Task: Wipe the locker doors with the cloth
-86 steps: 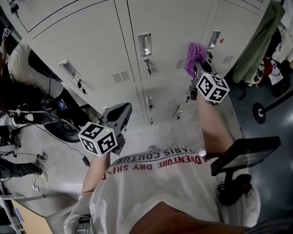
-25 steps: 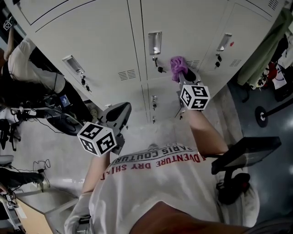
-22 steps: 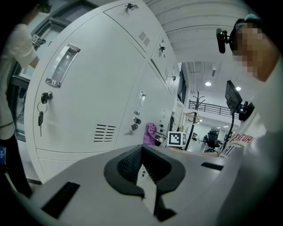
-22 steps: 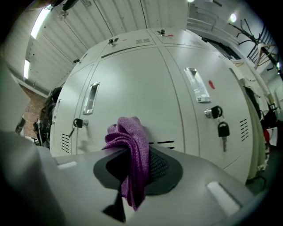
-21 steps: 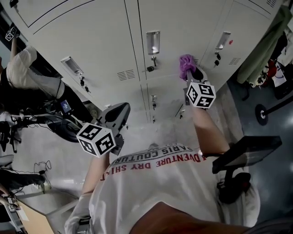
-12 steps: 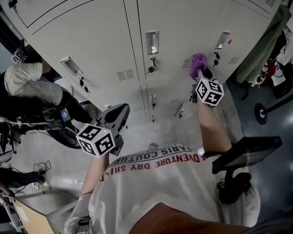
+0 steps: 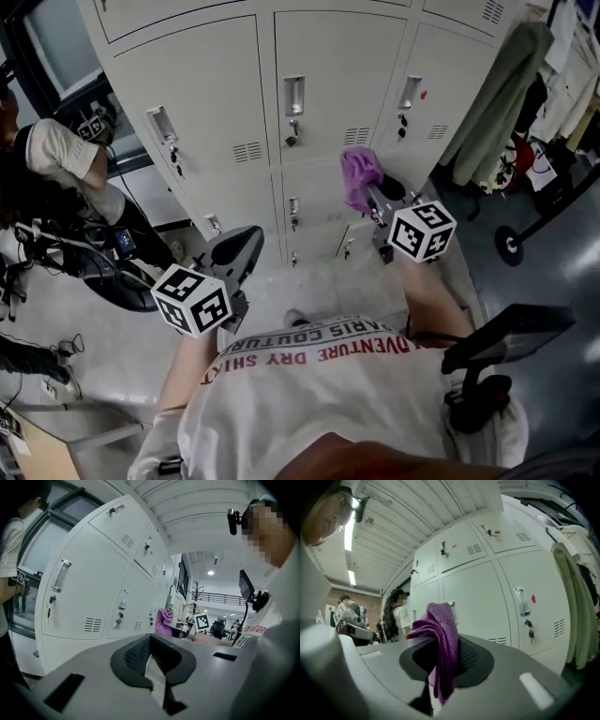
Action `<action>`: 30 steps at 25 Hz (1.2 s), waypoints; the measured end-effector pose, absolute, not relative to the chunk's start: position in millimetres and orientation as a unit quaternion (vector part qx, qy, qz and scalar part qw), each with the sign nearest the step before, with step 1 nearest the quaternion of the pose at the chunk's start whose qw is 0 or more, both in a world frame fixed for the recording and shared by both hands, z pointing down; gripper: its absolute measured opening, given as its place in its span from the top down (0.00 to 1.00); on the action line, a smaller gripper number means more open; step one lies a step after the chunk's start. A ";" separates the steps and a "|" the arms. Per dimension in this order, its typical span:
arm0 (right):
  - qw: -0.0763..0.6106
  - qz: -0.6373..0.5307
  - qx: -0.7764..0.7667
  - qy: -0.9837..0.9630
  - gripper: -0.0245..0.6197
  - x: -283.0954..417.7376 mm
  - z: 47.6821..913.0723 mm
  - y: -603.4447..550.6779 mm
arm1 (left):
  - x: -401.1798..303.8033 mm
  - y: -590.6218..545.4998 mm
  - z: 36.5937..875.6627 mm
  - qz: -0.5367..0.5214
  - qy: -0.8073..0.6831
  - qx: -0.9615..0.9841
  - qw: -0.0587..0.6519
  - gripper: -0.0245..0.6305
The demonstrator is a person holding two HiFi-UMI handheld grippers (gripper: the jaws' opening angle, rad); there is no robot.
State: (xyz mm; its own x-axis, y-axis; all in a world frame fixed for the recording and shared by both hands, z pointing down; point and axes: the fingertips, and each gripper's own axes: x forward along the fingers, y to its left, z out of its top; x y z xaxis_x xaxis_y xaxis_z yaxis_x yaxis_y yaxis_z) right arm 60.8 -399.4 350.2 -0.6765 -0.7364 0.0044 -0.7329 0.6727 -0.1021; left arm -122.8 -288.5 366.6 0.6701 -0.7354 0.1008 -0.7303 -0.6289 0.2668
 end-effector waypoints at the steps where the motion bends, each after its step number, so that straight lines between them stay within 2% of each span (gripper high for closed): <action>1: 0.014 -0.051 -0.383 0.922 0.89 53.6 346.1 -370.7 | -119.2 -272.2 364.8 -0.012 -0.402 0.905 0.141 0.96; 6: -0.003 -0.094 -0.320 0.943 0.89 30.9 355.8 -247.8 | -98.8 -201.3 375.2 -0.015 -0.378 0.913 0.153 0.96; 10: -0.048 -0.099 -0.303 0.947 0.89 35.1 373.5 -177.0 | -70.2 -149.8 372.6 -0.008 -0.355 0.923 0.146 0.96; 15: -0.039 -0.118 -0.307 0.943 0.89 54.7 378.2 -105.6 | -45.2 -82.8 367.4 -0.004 -0.348 0.927 0.140 0.96; 21: -0.044 -0.117 -0.316 0.941 0.89 104.2 393.4 34.9 | 15.3 47.1 381.5 0.003 -0.329 0.933 0.145 0.96; 25: -0.045 -0.163 -0.336 0.927 0.89 160.0 415.4 148.8 | 72.2 158.8 395.6 0.021 -0.306 0.936 0.172 0.96; 30: -0.055 -0.156 -0.347 0.923 0.89 207.0 388.2 254.2 | 115.1 263.5 363.7 0.009 -0.301 0.939 0.168 0.96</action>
